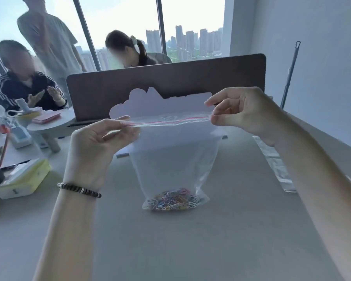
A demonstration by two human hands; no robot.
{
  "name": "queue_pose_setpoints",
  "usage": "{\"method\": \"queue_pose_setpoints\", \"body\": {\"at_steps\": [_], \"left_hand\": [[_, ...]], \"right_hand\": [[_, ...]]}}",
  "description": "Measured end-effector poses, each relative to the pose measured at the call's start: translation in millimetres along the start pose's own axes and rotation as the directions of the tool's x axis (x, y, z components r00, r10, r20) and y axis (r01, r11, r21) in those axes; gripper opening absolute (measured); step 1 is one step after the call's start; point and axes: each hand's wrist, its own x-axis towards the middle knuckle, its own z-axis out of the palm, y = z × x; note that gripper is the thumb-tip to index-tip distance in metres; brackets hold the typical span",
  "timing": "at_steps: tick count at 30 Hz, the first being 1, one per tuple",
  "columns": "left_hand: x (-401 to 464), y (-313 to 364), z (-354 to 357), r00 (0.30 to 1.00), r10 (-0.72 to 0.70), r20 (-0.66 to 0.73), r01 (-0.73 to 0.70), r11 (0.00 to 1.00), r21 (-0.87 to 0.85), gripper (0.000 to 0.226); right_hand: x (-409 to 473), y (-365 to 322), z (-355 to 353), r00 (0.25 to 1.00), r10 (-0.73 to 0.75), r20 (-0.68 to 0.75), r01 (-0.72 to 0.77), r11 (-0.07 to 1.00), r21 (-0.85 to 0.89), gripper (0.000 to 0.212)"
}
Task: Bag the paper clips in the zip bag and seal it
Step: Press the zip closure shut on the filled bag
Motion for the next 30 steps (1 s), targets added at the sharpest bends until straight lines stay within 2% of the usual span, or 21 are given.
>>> {"method": "queue_pose_setpoints", "body": {"at_steps": [3,8,11,21,24,27,30], "left_hand": [[6,-5,2,0.999,-0.032,-0.024,0.031,0.999,-0.037,0.004],[18,2,6,0.997,-0.074,-0.018,0.073,0.995,-0.066,0.006],[24,3,9,0.996,-0.08,-0.025,0.079,0.997,-0.021,0.006],[34,10,32,0.996,-0.071,-0.05,0.075,0.994,0.08,0.011],[32,9,36,0.995,-0.091,-0.048,0.093,0.994,0.053,0.015],[27,7,41,0.997,-0.082,-0.01,0.082,0.992,0.097,0.016],[24,7,42,0.996,-0.08,0.042,0.076,0.992,0.1,0.007]], "right_hand": [[15,7,1,0.999,0.006,-0.032,-0.007,1.0,-0.01,0.027],[24,10,-6,0.999,0.036,-0.012,-0.036,0.999,-0.01,0.026],[26,12,-12,0.999,0.045,-0.009,-0.045,0.999,-0.03,0.022],[32,19,-15,0.99,0.01,-0.143,-0.025,0.994,-0.106,0.016],[31,20,-9,0.998,0.006,-0.07,-0.01,0.998,-0.062,0.017],[27,18,-2,1.0,0.015,0.002,-0.015,0.998,-0.053,0.006],[26,21,1,1.0,0.013,-0.019,-0.014,0.998,-0.063,0.013]]}}
